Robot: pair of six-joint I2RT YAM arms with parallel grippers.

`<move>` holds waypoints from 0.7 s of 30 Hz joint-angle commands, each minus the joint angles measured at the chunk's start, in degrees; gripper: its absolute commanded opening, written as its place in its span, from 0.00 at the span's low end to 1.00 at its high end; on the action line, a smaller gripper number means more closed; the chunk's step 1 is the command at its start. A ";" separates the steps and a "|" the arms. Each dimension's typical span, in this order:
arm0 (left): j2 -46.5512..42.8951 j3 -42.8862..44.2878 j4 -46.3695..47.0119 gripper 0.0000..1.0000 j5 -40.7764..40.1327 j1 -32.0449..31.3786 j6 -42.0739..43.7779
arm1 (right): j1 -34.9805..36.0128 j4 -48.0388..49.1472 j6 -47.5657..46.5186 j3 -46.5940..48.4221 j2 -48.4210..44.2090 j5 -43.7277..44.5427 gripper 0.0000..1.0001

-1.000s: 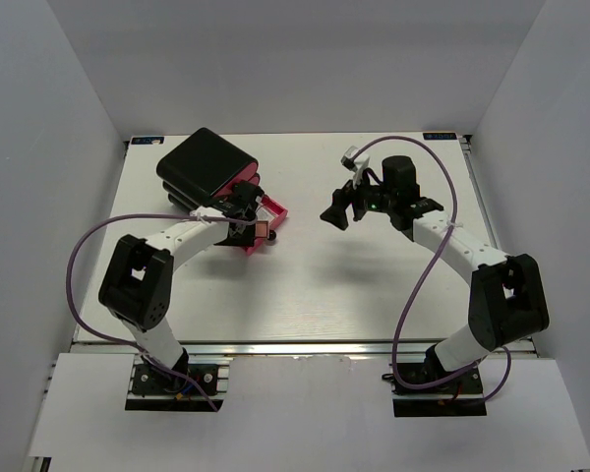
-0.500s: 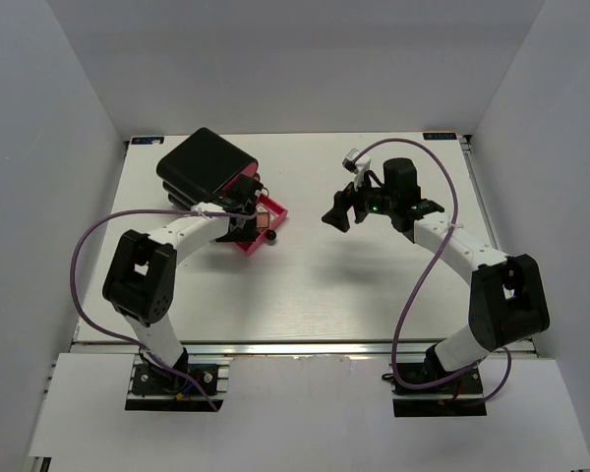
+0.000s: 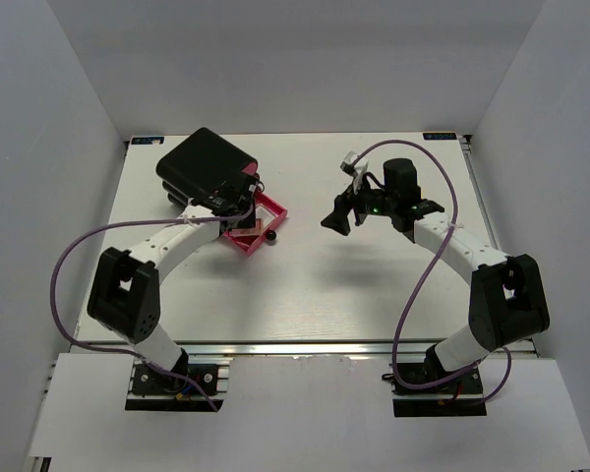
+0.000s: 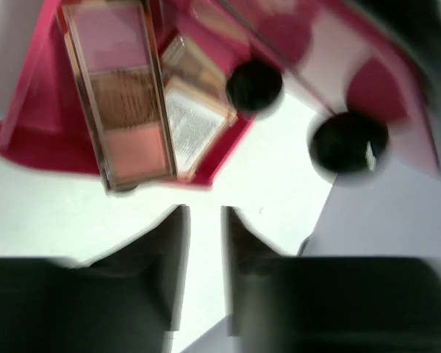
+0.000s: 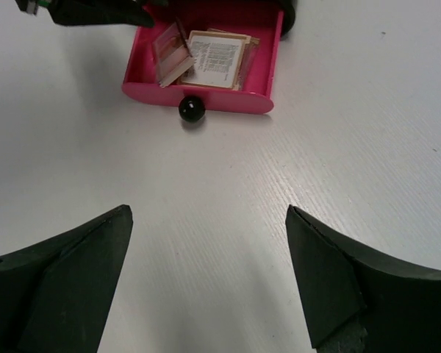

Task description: Organize the makeup

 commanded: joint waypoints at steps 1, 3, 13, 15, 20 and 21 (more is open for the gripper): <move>-9.00 -0.05 -3.13 0.30 0.71 -1.60 5.35 | -0.27 -2.41 -6.16 1.54 -0.60 -6.68 0.89; -12.00 -2.69 -4.36 0.15 1.33 -1.78 7.91 | -0.01 -4.96 -8.54 1.80 -0.08 -9.41 0.89; -40.03 -20.27 3.98 0.00 -1.30 -1.69 38.03 | 11.77 -12.08 -28.86 11.45 10.63 -2.57 0.17; -45.99 -19.58 0.48 0.04 -5.86 -1.69 40.51 | 13.79 -11.38 -26.14 16.20 15.20 1.20 0.00; -55.16 -16.94 -12.36 0.19 -14.56 -1.61 42.73 | 19.05 -4.35 -20.07 22.36 23.37 15.25 0.00; -57.61 -16.76 -14.46 0.22 -15.27 -1.52 42.03 | 19.59 -3.91 -18.94 24.02 24.61 16.67 0.00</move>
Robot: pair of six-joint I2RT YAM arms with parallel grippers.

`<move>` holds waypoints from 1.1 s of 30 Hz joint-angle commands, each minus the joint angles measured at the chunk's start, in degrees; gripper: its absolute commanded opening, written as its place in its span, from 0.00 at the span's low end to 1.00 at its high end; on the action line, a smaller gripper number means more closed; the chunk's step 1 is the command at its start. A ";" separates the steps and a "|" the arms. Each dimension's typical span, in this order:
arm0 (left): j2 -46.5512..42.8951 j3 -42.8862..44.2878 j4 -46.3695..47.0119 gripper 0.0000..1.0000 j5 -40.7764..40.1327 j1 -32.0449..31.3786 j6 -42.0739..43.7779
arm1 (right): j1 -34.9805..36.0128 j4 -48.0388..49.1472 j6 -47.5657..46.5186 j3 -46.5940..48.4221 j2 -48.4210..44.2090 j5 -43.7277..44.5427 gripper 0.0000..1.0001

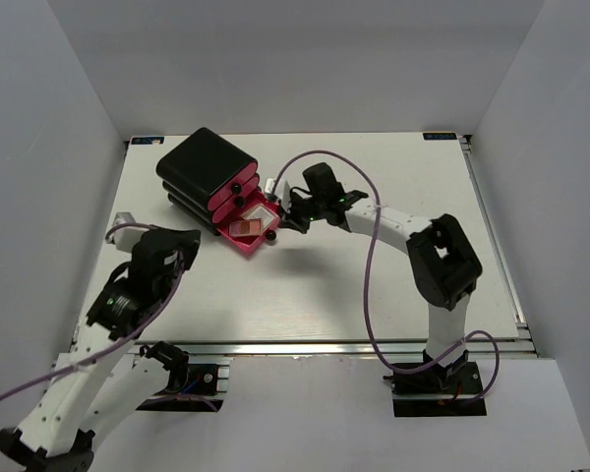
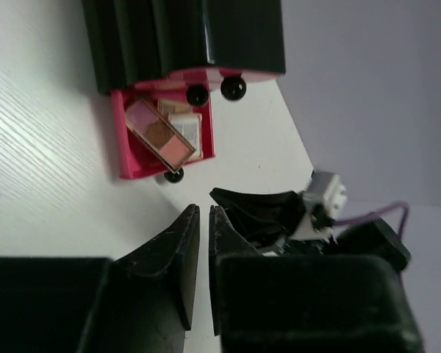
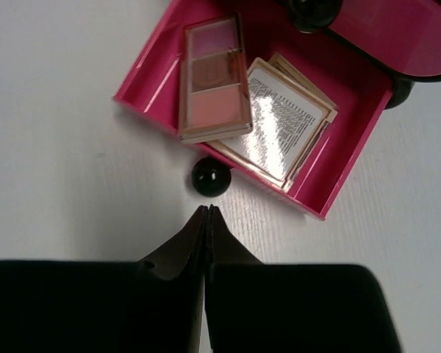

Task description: Organize the makeup

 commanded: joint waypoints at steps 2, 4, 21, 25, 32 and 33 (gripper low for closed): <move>-6.18 1.75 -9.76 0.23 -7.79 0.17 2.46 | 3.40 5.14 4.18 5.92 4.99 13.01 0.00; -8.73 1.05 -11.43 0.23 -8.32 0.16 1.15 | 3.75 5.14 5.41 7.85 6.41 14.61 0.00; -12.17 -0.71 -14.86 0.27 -8.76 0.25 -1.50 | 6.74 5.85 6.12 14.10 12.83 16.64 0.00; -12.43 -0.89 -15.30 0.27 -8.93 0.17 -1.85 | 7.36 4.09 6.12 14.63 13.62 16.64 0.00; -12.70 -1.33 -15.66 0.28 -9.28 0.16 -2.38 | 7.80 3.39 6.47 16.03 14.67 16.11 0.00; -12.61 -1.33 -15.66 0.28 -9.28 0.16 -2.29 | 7.97 3.39 6.64 16.12 14.68 16.11 0.00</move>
